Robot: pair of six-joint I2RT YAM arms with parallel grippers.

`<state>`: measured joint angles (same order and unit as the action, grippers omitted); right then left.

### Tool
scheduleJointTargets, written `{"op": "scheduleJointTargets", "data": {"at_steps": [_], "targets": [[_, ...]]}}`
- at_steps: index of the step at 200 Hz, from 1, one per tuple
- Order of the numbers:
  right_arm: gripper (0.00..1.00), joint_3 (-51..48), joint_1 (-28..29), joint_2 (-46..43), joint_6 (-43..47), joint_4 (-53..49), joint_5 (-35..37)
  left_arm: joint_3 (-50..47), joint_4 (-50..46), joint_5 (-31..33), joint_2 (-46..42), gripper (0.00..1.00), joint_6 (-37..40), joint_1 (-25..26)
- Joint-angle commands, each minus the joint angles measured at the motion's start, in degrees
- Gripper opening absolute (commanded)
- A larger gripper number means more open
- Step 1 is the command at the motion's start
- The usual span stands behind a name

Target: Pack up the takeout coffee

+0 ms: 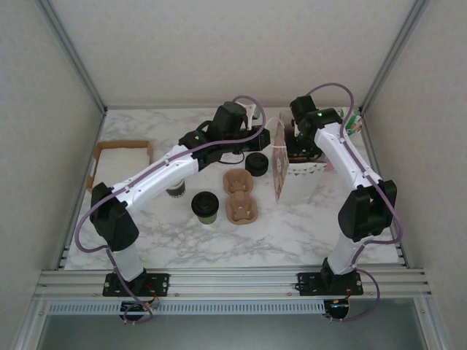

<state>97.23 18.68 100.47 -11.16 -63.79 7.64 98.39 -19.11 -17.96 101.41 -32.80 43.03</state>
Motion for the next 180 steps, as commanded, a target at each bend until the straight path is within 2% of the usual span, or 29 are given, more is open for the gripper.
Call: {"op": "scheduleJointTargets", "data": {"at_steps": [1, 146, 169, 180], "targets": [[0.28, -2.0, 0.4, 1.1, -1.0, 1.8, -0.5, -0.8, 0.9, 0.9, -2.4, 0.04, -0.6, -0.5], [0.29, -10.8, 1.1, 5.1, -2.1, 9.2, -4.4, -2.2, 1.6, 1.6, -4.4, 0.05, -1.2, -0.5], [0.29, -11.7, 2.7, 5.3, -2.4, 10.9, -6.1, -3.7, 3.1, 2.5, -5.5, 0.13, -1.4, -0.6], [0.29, -12.4, 3.5, 6.1, -2.7, 11.4, -6.2, -4.7, 4.5, 2.4, -6.0, 0.23, -2.0, -0.7]]}}
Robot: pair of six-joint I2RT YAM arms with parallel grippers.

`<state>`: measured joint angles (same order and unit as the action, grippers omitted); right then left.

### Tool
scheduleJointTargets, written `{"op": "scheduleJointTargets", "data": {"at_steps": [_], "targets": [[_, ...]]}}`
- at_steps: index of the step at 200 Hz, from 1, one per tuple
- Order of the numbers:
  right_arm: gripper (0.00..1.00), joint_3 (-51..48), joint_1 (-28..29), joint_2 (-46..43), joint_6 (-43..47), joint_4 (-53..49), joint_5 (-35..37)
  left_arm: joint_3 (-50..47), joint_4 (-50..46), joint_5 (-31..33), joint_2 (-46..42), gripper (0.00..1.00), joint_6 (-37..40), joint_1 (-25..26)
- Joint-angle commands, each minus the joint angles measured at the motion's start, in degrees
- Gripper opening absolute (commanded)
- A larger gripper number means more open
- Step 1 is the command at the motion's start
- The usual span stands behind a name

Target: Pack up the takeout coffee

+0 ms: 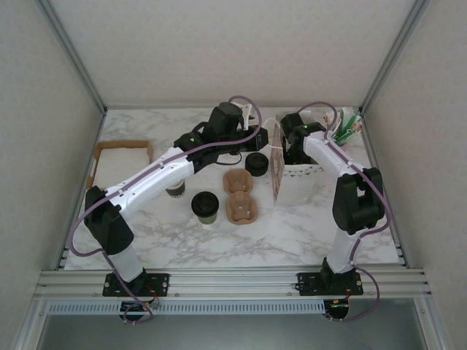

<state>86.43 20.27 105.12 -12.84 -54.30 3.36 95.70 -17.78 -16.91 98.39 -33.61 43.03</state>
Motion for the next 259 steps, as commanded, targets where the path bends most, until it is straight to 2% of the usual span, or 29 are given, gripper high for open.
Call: {"op": "scheduleJointTargets", "data": {"at_steps": [1, 10, 24, 30, 70, 94, 139, 168, 215, 259], "targets": [[0.29, -1.6, 1.9, 1.4, -1.1, 2.0, -1.9, -2.1, 3.2, 1.3, -3.0, 0.24, -1.2, -0.7], [0.29, -2.4, 2.4, 1.7, -1.4, 2.7, -1.9, -2.4, 3.6, 0.5, -2.9, 0.33, -1.4, -0.8], [0.29, -4.2, 2.9, 1.5, -1.9, 4.4, -2.8, -2.3, 3.5, 0.2, -3.0, 0.54, -1.3, -1.0], [0.29, -4.7, 3.0, 1.5, -2.1, 5.1, -3.2, -2.4, 3.3, 0.3, -3.1, 0.6, -1.2, -1.1], [0.3, -6.6, 3.2, 3.1, -2.5, 7.6, -3.9, -2.5, 2.7, 0.5, -3.8, 0.88, -0.1, -3.1], [0.32, -6.7, 3.5, 5.0, -2.8, 8.4, -4.5, -4.0, 3.0, 0.3, -4.9, 0.99, 0.1, -4.8], [0.38, -6.8, 3.7, 4.9, -3.9, 7.7, -3.4, -9.4, 7.2, 0.7, -9.6, 1.0, 0.1, -7.1], [0.46, -6.4, 3.7, 3.5, -4.8, 6.5, -2.6, -11.8, 8.2, 1.2, -12.0, 1.0, -0.1, -8.0], [0.62, -6.4, 3.9, -1.7, -6.6, 3.1, 0.2, -15.2, 10.4, 2.4, -15.7, 1.0, 0.0, -9.2], [0.72, -7.3, 3.8, -9.1, -8.4, 0.6, 1.2, -16.6, 10.5, 2.3, -17.6, 1.0, -0.1, -9.7]]}}
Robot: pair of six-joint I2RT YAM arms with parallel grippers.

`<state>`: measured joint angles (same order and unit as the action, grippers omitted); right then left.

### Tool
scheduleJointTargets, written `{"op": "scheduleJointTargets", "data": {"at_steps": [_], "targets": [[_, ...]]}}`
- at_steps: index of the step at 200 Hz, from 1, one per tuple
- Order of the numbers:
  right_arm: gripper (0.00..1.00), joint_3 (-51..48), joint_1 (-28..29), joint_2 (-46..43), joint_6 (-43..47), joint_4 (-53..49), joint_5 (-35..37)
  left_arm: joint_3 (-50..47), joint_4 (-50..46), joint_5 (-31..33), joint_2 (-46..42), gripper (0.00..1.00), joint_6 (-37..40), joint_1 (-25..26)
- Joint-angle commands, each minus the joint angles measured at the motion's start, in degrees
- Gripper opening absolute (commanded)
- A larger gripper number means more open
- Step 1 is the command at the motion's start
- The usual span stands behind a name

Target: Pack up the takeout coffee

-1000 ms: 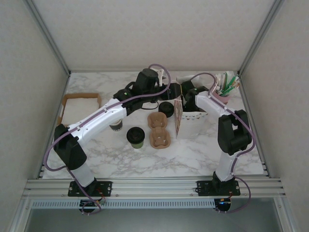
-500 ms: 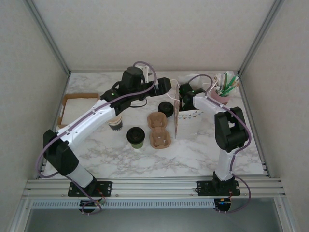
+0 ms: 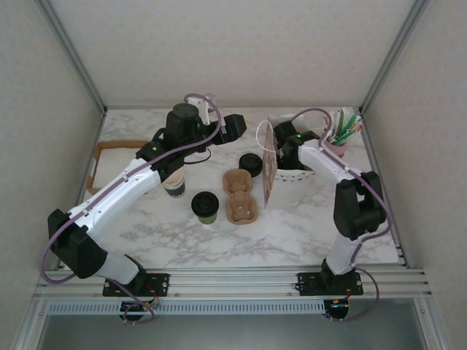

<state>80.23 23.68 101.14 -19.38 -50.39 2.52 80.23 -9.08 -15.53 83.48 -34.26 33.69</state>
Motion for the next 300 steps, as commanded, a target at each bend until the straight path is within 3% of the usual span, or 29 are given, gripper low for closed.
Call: {"op": "scheduleJointTargets", "data": {"at_steps": [1, 170, 250, 300], "targets": [[0.73, -1.1, 0.4, -5.3, -1.9, -3.4, 2.0, -1.1, 1.8, 1.0, -2.7, 1.0, 0.6, -0.4], [0.87, 8.3, 0.5, -26.3, -2.7, -8.9, -2.8, 0.9, -6.6, 5.4, -7.3, 1.0, 1.3, -0.5], [0.94, 12.8, 0.7, -32.6, -0.3, -11.6, -8.8, -2.4, -7.4, 7.3, -11.0, 1.0, -1.1, -1.1], [0.96, 17.5, 5.0, -33.2, 2.4, -11.5, -12.3, -9.1, -6.8, 7.1, -15.3, 1.0, -3.7, -2.0]]}}
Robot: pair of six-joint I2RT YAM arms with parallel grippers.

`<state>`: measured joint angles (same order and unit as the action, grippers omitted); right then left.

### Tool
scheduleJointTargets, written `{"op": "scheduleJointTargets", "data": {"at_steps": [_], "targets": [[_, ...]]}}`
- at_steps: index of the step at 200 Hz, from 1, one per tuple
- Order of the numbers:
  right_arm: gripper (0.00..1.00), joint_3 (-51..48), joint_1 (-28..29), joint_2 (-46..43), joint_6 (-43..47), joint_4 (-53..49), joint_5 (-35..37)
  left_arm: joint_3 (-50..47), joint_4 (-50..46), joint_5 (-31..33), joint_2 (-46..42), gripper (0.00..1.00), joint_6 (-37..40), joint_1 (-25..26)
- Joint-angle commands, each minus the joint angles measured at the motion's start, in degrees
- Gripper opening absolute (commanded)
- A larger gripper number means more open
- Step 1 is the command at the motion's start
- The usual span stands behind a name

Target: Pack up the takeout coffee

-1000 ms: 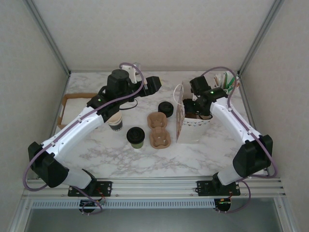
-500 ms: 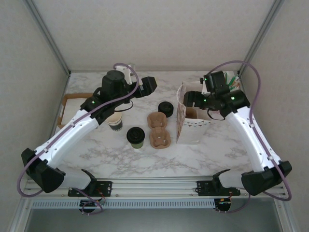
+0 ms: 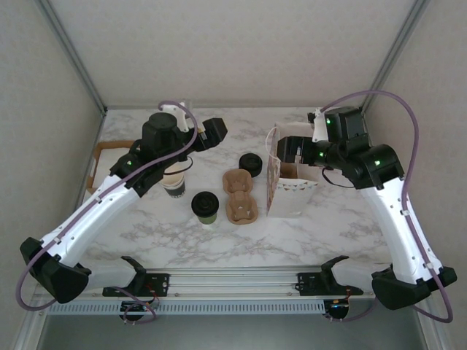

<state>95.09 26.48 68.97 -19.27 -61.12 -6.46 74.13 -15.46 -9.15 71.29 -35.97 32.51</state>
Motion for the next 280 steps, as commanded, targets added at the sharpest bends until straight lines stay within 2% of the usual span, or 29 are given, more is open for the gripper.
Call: {"op": "scheduleJointTargets", "data": {"at_steps": [1, 18, 52, 95, 107, 138, 186, 240, 280], "targets": [[0.96, 2.7, 2.4, -1.0, 2.3, -0.8, -3.4, -3.2, -0.4, 0.7, -3.1, 1.0, -2.0, -0.8], [0.96, 4.6, 5.9, 0.1, 3.5, -0.5, -3.8, -5.7, -1.1, 0.8, -4.4, 1.0, -2.7, -1.4], [0.99, 9.5, 14.5, 4.7, 5.5, -2.4, 0.1, -9.9, -4.3, -0.4, -6.2, 1.0, -4.3, -4.4], [0.99, 12.6, 24.1, 13.8, 8.2, -4.2, 2.5, -19.3, -4.7, -3.7, -11.1, 0.99, -8.4, -9.4], [0.99, 13.6, 25.6, 16.8, 8.8, -4.9, 3.0, -22.3, -4.4, -5.1, -13.0, 0.95, -9.5, -11.1], [0.98, 15.9, 28.6, 23.8, 10.5, -6.6, 4.0, -27.6, -5.8, -9.8, -15.2, 0.76, -10.0, -14.9], [0.9, 13.9, 32.0, 30.8, 13.1, -5.4, 6.5, -31.9, -7.4, -11.6, -16.6, 0.51, -9.8, -16.4], [0.84, 9.9, 33.8, 35.5, 15.7, -1.7, 8.7, -35.7, -9.1, -10.8, -20.9, 0.41, -10.5, -19.4], [0.83, 10.8, 35.2, 39.6, 17.7, -1.5, 9.7, -36.9, -9.6, -11.2, -21.7, 0.4, -10.3, -21.1]]}}
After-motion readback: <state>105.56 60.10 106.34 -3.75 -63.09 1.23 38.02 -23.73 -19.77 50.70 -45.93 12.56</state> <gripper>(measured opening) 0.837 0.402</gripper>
